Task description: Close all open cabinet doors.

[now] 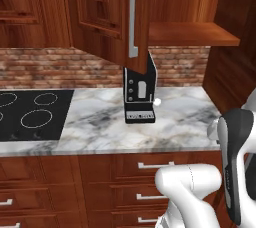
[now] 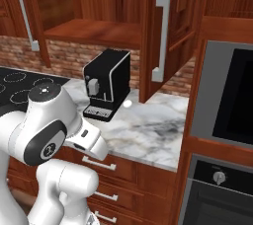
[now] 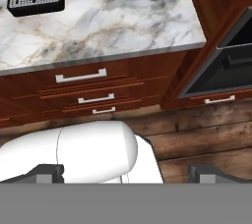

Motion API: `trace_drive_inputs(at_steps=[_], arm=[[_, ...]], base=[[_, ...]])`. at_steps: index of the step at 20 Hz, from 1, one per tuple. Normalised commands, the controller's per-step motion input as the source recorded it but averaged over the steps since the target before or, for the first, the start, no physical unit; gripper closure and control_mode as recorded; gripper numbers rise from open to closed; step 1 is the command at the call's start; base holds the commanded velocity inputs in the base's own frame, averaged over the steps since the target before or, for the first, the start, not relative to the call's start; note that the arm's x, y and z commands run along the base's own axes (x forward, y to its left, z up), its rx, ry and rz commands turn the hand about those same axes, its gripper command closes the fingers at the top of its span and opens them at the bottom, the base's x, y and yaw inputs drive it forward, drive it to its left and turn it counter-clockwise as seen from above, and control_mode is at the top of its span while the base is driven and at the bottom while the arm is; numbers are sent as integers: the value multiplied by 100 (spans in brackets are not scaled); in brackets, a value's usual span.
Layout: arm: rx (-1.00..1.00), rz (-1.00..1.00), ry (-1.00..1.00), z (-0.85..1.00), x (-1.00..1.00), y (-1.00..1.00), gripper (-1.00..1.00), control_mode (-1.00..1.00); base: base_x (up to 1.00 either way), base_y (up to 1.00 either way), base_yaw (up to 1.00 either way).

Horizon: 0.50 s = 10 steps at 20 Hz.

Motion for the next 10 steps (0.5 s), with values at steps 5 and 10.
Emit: trace_drive_inputs(at_steps=[5, 10], arm=[[0, 0, 0, 0, 0, 0, -100, 100], [0, 0, 0, 0, 0, 0, -100, 100]], base=[[23, -12, 1], [32, -5, 0]])
